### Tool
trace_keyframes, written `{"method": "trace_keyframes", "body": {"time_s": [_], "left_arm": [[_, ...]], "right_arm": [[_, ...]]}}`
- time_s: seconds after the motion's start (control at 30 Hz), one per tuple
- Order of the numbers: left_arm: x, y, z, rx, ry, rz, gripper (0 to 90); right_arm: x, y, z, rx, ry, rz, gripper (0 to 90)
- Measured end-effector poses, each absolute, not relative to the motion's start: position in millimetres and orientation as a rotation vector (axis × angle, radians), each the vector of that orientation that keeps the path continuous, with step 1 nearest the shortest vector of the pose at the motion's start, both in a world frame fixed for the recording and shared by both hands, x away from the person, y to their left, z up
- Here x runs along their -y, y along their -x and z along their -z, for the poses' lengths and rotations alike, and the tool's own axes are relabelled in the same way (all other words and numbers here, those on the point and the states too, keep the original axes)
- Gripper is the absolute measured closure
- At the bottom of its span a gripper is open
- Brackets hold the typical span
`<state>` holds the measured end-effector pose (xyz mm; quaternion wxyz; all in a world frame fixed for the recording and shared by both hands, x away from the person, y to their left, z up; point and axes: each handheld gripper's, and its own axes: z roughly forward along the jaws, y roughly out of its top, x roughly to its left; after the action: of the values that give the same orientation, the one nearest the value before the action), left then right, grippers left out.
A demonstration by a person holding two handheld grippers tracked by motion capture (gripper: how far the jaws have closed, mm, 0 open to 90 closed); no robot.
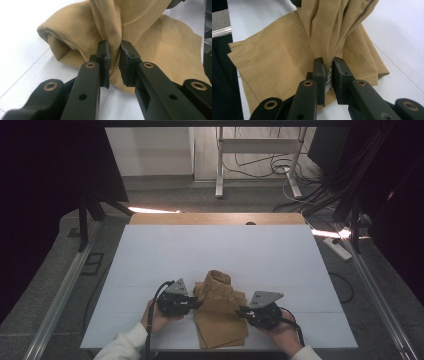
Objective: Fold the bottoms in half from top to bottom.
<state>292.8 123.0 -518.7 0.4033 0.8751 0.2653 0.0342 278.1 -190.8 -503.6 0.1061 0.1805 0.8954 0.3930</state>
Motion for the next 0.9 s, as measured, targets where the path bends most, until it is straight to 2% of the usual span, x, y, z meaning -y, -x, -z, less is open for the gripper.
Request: {"method": "trace_keyframes", "body": {"time_s": [0.27,0.37,0.57,0.8,0.9], "left_arm": [[-123.4,-289.0,519.0,-0.664,-2.222,-0.077,76.5],[-124.5,-288.3,519.4,-0.679,-2.225,-0.076,70.7],[-135.0,-288.6,517.1,-0.761,-2.212,-0.056,43.7],[-158.3,-287.9,514.3,-0.821,-2.186,-0.099,38.1],[-163.8,-291.0,514.0,-0.871,-2.158,-0.116,38.3]], "right_arm": [[191.6,-274.6,505.6,-2.658,-0.522,-1.154,78.4],[193.2,-274.7,506.4,-2.664,-0.532,-1.159,75.7],[196.2,-275.0,507.9,-2.673,-0.576,-1.164,56.0],[206.8,-276.2,505.2,-2.683,-0.633,-1.129,38.8],[219.4,-282.6,502.9,-2.675,-0.730,-1.121,36.8]]}}
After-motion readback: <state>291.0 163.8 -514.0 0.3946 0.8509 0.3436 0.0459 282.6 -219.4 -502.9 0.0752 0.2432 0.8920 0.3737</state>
